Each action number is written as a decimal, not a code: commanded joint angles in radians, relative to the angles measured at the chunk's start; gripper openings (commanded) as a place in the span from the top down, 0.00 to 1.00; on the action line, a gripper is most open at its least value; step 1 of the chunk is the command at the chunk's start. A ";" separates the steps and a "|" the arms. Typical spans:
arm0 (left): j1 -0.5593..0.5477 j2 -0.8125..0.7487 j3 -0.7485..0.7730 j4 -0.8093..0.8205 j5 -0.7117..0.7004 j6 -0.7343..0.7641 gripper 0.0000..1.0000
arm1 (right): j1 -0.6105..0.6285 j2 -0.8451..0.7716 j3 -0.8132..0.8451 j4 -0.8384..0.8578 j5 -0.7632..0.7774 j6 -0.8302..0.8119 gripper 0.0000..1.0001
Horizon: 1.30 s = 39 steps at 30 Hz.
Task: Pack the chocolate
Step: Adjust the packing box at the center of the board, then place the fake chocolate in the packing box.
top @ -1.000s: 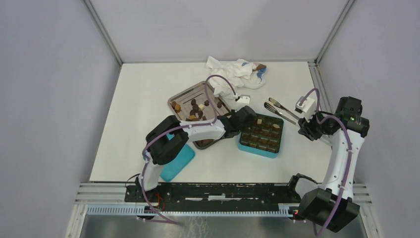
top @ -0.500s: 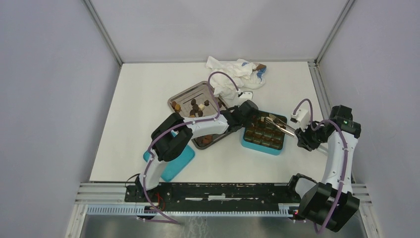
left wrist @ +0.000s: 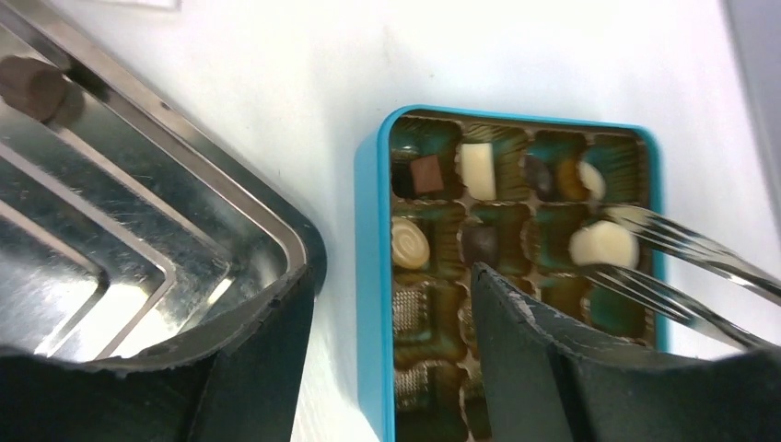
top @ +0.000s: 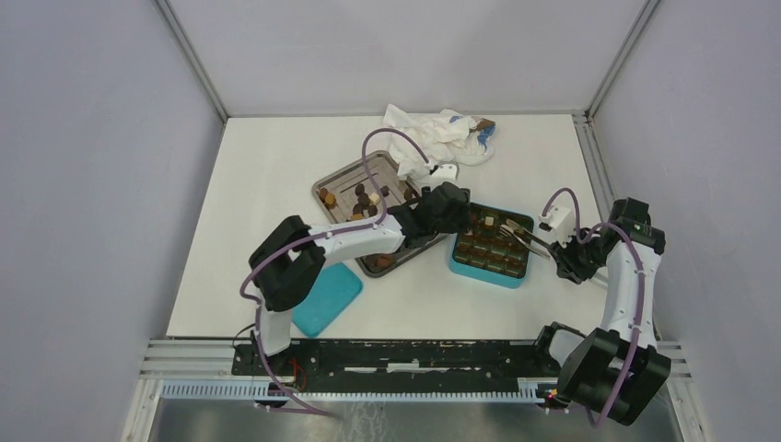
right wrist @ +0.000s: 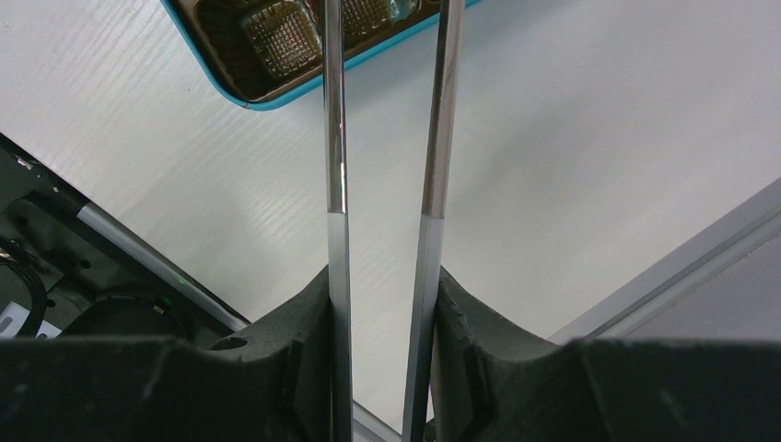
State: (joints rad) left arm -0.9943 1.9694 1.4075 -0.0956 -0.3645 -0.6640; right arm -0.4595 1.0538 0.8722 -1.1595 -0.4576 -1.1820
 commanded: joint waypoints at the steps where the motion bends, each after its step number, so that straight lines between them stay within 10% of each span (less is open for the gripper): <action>1: 0.004 -0.184 -0.079 0.092 -0.009 0.056 0.30 | -0.002 0.025 0.017 0.033 -0.029 0.013 0.91; 26: 0.004 -0.850 -0.445 -0.143 -0.098 0.186 0.24 | -0.001 0.079 0.003 0.058 -0.029 0.036 0.63; 39: 0.134 -0.972 -0.462 -0.156 0.086 0.177 0.01 | -0.001 0.076 0.039 0.031 -0.041 0.033 0.57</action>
State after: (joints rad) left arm -0.8944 1.0294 0.9367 -0.2485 -0.3370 -0.5213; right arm -0.4591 1.1366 0.8597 -1.1175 -0.4690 -1.1488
